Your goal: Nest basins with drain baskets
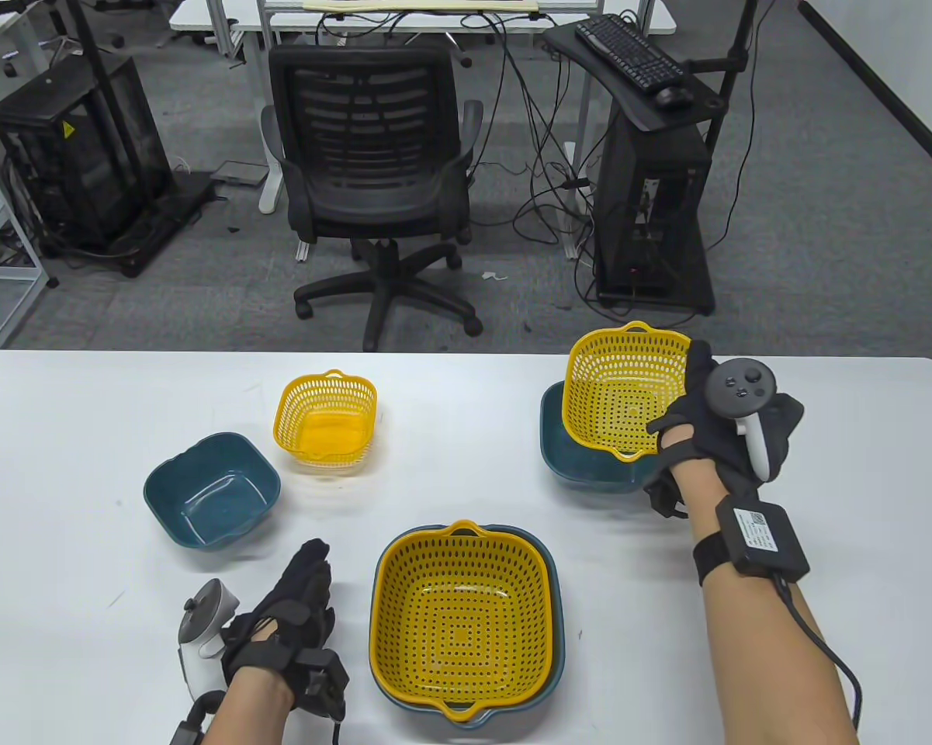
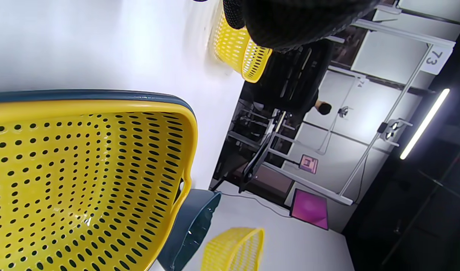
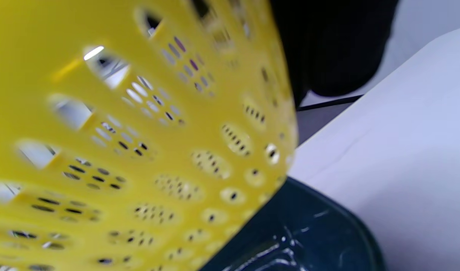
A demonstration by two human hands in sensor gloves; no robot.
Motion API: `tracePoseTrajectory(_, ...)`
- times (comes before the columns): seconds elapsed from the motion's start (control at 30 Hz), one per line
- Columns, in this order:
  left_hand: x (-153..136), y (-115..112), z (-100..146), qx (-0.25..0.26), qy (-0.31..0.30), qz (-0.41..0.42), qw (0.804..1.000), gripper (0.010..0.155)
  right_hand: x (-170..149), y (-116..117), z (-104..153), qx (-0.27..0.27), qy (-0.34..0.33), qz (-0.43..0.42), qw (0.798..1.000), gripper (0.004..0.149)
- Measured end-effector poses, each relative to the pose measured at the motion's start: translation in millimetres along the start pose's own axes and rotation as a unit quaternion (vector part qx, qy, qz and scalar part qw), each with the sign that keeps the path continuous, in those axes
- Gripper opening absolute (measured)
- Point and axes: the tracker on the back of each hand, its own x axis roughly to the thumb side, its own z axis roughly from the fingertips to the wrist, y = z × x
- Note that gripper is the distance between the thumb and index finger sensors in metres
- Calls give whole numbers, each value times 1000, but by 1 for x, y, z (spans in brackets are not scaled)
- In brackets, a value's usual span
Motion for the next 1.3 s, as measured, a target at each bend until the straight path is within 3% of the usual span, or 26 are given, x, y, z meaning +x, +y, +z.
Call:
tracePoseTrajectory(0.23, 0, 1, -2, -8, 8, -9, 1000, 69, -13, 52, -12, 10, 26, 71, 997, 63)
tracePoseTrajectory(0.47, -2, 2, -5, -11, 17, -17, 1000, 68, -32, 77, -23, 59, 81, 129, 987, 68)
tracePoseTrajectory(0.63, -2, 1, -5, -12, 20, -23, 999, 68, -47, 89, -29, 94, 115, 97, 984, 72)
tracePoseTrajectory(0.97, -1, 0, -6, -11, 23, -27, 999, 67, -46, 89, -31, 74, 96, 103, 987, 68)
tracePoseTrajectory(1.1, -1, 0, -6, -12, 23, -24, 999, 67, -48, 85, -27, 64, 99, 61, 991, 67)
tracePoseTrajectory(1.3, -1, 1, -6, -12, 23, -20, 999, 67, -23, 57, -12, 47, 56, 32, 997, 67)
